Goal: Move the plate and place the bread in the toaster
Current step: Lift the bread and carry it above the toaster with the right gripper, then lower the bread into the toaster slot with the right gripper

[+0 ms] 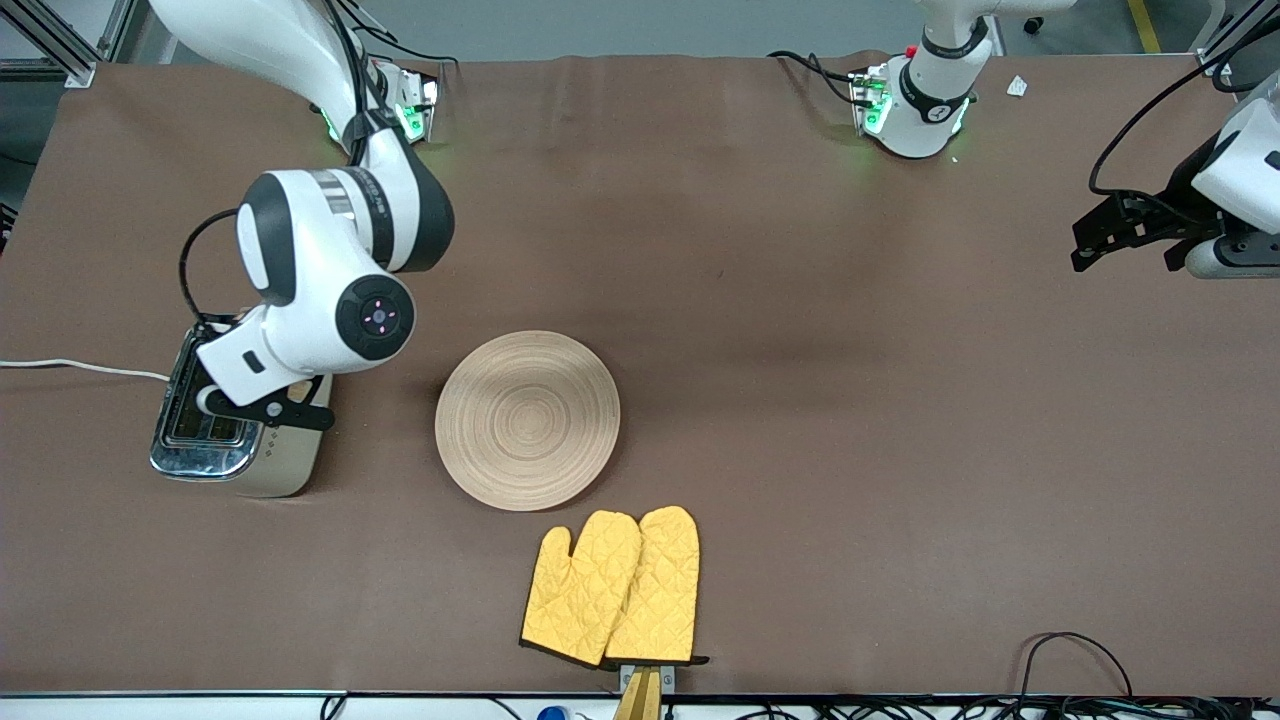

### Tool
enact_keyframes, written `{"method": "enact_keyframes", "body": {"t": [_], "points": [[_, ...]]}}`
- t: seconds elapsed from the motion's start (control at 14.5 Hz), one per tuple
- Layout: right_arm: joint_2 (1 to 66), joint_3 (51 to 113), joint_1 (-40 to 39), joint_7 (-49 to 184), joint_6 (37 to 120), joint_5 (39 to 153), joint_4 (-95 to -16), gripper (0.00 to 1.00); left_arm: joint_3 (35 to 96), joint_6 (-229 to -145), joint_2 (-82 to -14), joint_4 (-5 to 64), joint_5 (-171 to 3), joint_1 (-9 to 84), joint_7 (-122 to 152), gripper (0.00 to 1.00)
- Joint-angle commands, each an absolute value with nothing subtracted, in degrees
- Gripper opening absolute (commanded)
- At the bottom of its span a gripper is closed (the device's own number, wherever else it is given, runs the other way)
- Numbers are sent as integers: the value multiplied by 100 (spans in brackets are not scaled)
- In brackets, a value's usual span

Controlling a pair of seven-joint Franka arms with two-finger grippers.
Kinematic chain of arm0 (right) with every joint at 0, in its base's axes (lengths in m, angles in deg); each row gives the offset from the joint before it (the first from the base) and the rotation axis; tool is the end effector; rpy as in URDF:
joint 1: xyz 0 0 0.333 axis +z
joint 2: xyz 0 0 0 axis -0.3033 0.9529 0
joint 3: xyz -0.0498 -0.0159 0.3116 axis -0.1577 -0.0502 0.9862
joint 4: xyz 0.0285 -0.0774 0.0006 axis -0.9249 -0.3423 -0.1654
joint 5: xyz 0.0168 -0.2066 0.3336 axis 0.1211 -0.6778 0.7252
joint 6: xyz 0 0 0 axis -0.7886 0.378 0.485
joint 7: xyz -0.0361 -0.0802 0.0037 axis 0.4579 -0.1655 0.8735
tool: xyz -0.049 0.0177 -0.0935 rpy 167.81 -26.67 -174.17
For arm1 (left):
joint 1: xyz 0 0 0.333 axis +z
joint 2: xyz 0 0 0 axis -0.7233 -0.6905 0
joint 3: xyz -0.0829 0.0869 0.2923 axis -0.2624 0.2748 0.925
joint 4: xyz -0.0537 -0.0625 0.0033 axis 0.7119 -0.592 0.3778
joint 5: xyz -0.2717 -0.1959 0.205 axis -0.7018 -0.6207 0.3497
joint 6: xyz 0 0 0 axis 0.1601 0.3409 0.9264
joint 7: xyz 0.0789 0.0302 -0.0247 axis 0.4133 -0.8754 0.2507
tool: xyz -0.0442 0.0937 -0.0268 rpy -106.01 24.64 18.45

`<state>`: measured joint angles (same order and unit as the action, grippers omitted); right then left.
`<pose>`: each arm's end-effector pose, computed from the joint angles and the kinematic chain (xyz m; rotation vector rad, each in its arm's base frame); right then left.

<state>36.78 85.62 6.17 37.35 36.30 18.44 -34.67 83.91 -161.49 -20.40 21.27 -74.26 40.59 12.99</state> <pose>0.6194 0.1659 0.4493 2.2511 -0.0696 -0.2425 0.5439 -0.0535 0.6322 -3.1342 0.0380 -0.0499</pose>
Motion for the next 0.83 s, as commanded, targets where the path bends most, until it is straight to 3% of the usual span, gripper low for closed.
{"method": "enact_keyframes", "body": {"t": [0.0,0.76], "points": [[3712,8616,379,3959,3627,1466,-3495,0,8364,-16156,-2075,2040,-7480,4053,1364,100],[3950,8624,-175,4065,3953,1227,-3521,0,8303,-16156,-2066,2040,-7489,4053,1382,100]]}}
